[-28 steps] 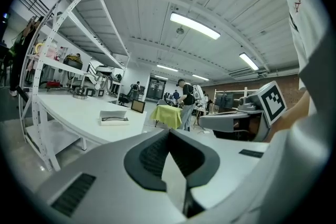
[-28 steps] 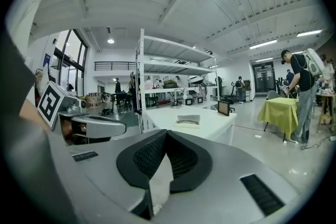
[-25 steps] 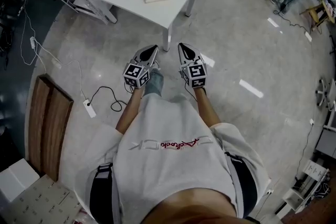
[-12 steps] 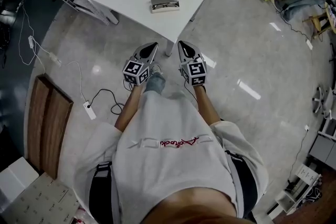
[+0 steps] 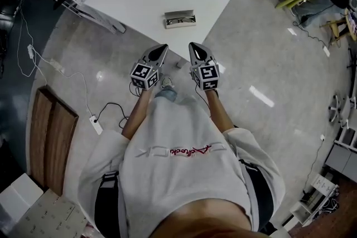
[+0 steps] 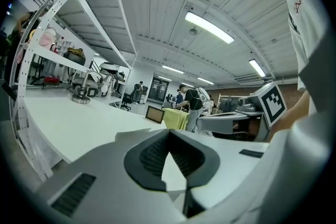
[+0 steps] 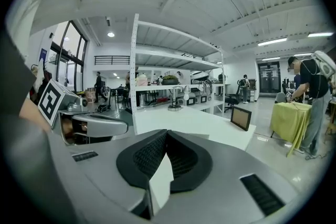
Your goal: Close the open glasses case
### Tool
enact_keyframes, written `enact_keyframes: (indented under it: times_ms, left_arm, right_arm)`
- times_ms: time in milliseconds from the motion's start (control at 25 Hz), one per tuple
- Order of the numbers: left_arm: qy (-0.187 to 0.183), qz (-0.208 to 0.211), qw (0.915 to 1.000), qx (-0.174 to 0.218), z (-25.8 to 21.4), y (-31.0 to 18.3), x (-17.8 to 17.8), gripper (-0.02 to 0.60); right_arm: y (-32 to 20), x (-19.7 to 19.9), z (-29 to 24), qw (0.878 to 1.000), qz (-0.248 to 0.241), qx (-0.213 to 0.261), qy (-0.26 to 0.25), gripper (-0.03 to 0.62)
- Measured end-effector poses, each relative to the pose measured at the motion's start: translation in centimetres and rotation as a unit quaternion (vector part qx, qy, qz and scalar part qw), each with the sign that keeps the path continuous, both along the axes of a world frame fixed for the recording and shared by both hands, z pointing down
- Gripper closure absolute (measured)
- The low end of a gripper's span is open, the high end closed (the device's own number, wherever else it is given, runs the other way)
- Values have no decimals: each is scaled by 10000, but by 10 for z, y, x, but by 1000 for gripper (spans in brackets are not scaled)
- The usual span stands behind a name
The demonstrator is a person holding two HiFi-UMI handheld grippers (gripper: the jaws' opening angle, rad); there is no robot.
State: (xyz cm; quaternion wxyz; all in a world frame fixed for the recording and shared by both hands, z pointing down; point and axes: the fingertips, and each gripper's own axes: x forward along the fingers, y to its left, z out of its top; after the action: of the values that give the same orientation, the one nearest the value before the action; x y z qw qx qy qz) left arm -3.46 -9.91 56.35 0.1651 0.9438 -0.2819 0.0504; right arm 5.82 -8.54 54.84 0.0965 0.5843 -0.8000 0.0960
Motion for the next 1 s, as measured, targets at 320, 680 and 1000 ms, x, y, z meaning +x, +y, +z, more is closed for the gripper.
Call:
enact_keyframes:
  times_ms: [320, 680, 1000]
  left_arm:
    - [22, 99, 9999, -92, 12, -47, -2, 554]
    - [-6, 263, 9995, -171, 21, -79, 8, 554]
    - [-96, 159, 9995, -253, 27, -94, 29, 554]
  right_arm:
    - [-47, -3, 4, 9999, 102, -59, 71, 563]
    - [-70, 5, 17, 9995, 240, -193, 36, 563]
    - [-91, 24, 24, 9996, 101, -270, -63, 563]
